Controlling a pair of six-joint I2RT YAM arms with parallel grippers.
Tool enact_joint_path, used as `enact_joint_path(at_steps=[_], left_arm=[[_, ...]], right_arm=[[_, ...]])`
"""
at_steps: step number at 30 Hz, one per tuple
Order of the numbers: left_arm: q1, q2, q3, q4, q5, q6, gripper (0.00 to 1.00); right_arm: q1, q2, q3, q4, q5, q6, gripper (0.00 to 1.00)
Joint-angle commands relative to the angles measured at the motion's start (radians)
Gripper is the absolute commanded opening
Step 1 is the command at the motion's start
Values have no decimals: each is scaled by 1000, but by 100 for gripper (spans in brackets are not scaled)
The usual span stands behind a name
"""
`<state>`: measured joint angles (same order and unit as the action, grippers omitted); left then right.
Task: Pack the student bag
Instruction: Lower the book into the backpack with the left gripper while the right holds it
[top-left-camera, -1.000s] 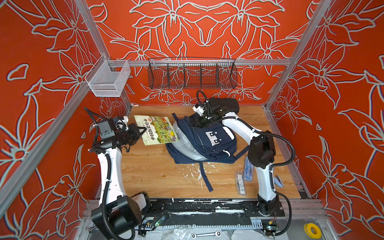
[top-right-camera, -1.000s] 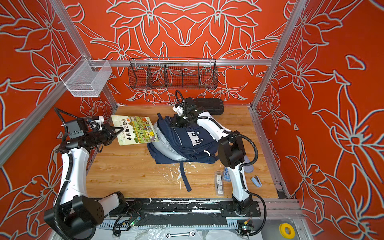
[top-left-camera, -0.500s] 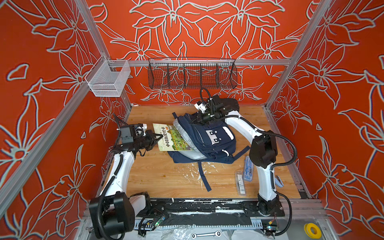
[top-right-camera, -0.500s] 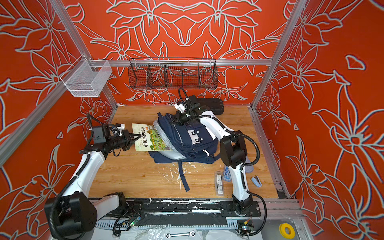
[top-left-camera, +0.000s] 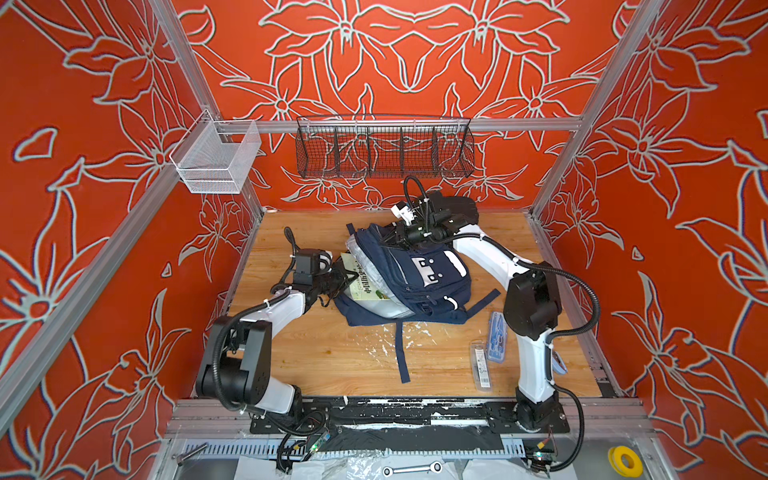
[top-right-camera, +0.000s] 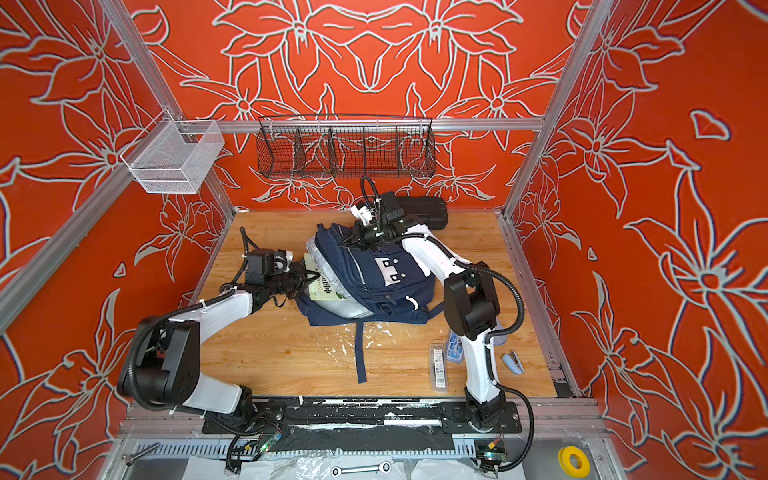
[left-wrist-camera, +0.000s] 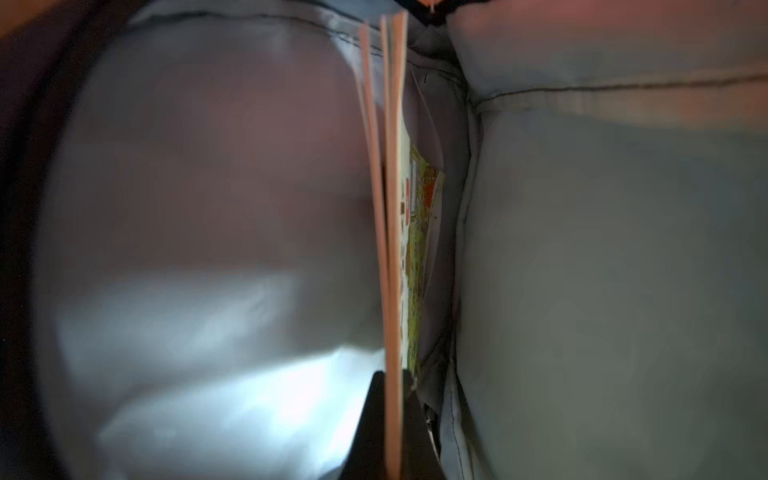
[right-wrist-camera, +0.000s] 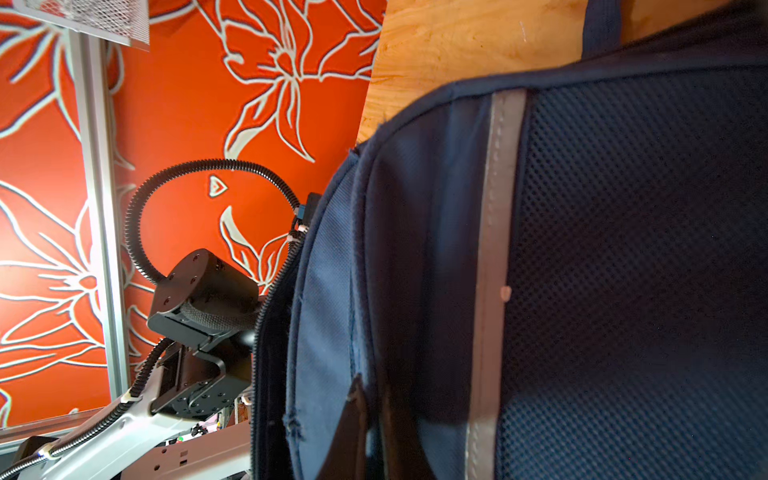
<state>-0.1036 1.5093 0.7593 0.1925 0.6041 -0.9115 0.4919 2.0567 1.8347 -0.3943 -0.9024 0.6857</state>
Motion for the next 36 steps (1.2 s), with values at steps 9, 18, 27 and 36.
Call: enact_joint_path(at_steps=[9, 18, 27, 36], left_arm=[[-116, 9, -101, 398, -190, -52, 0], [-103, -95, -89, 368, -130, -11, 0], [-188, 153, -87, 535, -163, -75, 0], [-212, -58, -3, -13, -301, 155, 90]], right_arm=[[2, -62, -21, 110, -35, 39, 0], [0, -60, 2, 112, -49, 53, 0], [2, -51, 3, 136, -70, 70, 0], [-1, -46, -26, 116, -56, 27, 0]])
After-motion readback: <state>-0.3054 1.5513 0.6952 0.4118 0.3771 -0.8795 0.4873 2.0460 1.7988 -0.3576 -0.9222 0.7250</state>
